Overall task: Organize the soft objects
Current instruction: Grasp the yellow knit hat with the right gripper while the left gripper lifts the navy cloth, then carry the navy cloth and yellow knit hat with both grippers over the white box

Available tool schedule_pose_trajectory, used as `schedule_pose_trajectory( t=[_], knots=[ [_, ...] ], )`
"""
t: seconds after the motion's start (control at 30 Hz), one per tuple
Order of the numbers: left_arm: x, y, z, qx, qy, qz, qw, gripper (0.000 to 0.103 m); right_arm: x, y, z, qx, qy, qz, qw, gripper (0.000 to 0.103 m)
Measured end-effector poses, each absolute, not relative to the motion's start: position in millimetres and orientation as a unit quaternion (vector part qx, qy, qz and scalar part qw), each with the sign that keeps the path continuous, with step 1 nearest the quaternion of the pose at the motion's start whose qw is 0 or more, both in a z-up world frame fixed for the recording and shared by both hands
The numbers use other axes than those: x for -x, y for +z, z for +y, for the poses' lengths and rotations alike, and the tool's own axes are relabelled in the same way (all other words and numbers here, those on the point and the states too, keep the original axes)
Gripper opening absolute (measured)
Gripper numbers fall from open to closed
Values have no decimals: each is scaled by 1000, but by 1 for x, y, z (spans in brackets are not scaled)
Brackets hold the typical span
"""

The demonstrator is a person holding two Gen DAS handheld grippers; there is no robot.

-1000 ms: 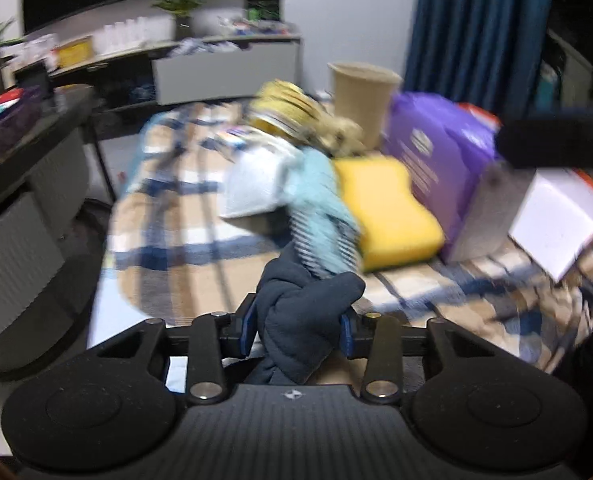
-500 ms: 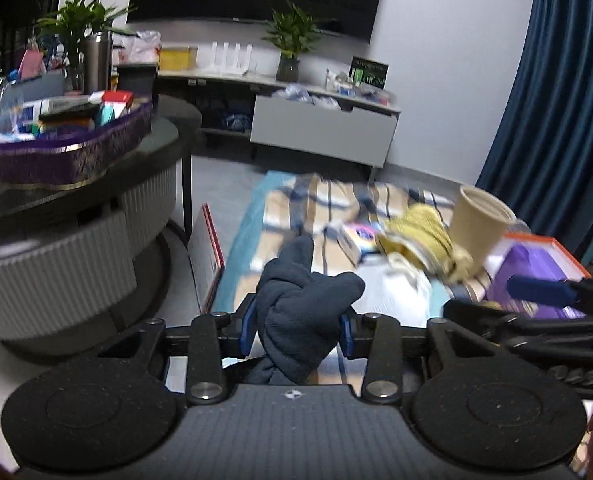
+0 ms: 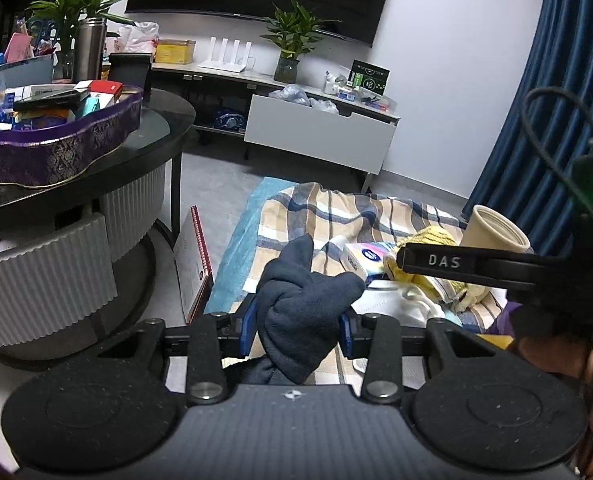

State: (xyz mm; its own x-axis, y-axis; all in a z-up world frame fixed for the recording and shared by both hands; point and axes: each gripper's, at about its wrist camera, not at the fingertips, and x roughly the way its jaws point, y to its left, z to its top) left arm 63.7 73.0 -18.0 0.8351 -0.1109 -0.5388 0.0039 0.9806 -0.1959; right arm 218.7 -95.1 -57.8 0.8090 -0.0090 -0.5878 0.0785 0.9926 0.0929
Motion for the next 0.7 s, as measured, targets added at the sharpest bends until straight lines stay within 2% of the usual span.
schedule_pose_trajectory(
  t=[0.07, 0.17, 0.23, 0.33, 0.7],
  knots=[
    [-66, -17, 75, 97, -27, 285, 953, 41, -223, -60, -97, -64, -19, 319, 945, 45],
    [-68, -18, 76, 106, -26, 288, 951, 41, -216, -56, -101, -59, -11, 314, 948, 30],
    [-70, -18, 75, 109, -27, 291, 950, 41, -207, -50, -105, -65, -8, 304, 950, 25],
    [-71, -18, 71, 103, -27, 291, 951, 41, -188, -35, -108, -62, 7, 284, 957, 23],
    [-67, 8, 49, 105, -30, 287, 952, 40, -117, 17, -120, -19, 39, 219, 975, 23]
  ],
)
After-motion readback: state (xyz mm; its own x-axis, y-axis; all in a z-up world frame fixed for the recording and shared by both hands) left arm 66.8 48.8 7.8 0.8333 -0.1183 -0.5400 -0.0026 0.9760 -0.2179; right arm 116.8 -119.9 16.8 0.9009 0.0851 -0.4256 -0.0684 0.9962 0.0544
